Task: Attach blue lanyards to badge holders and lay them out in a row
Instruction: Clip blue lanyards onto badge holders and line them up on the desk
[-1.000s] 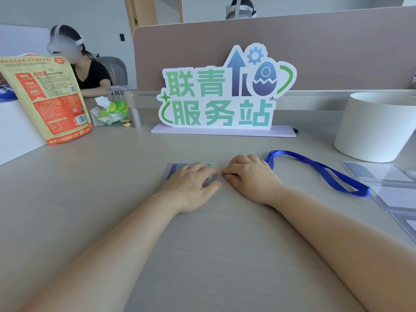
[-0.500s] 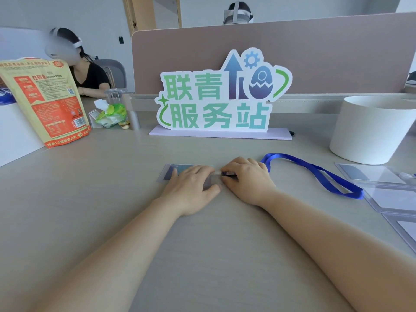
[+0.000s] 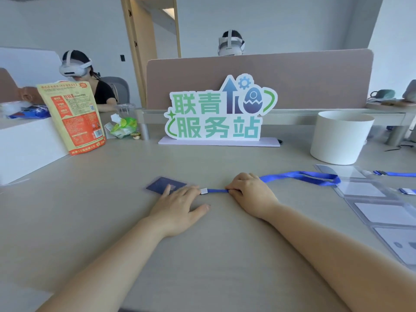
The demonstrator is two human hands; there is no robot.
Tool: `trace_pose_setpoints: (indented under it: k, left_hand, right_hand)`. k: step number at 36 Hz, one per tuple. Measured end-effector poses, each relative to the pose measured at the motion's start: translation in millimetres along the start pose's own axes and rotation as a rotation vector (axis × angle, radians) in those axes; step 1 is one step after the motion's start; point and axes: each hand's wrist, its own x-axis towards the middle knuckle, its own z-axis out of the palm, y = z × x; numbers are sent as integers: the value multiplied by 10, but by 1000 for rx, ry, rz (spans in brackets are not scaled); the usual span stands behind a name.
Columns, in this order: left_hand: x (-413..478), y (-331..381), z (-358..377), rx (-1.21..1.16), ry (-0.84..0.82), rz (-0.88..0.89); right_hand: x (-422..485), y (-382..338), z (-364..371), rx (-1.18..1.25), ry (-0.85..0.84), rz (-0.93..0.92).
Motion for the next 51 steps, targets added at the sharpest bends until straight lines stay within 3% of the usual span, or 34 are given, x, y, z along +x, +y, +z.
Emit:
trace_pose_setpoints:
  k: [4, 9, 18, 39, 46, 49, 51]
  left_hand:
    - [-303, -1, -44, -65, -97, -99]
    - [-563, 85, -132, -2, -198, -95]
    - [-1073, 36, -156, 25, -218, -41]
    - [-1656, -260, -262, 13, -170, -97]
    - [-1677, -246, -266, 56, -140, -70]
    - [-1689, -201, -257, 100, -94, -13]
    - [-1683, -114, -224, 118, -64, 57]
  right_hand:
    - [-342, -138, -43, -87, -26, -21]
    - [-797, -267, -147, -173, -186, 26]
    - [-1654, -399, -392, -185, -221, 210]
    - [-2404, -409, -572, -255, -136, 466]
    - [-2388, -230, -634, -148, 153, 488]
    - [-2386, -49, -736, -102, 147, 558]
    - [-2388, 19, -786, 51, 155, 606]
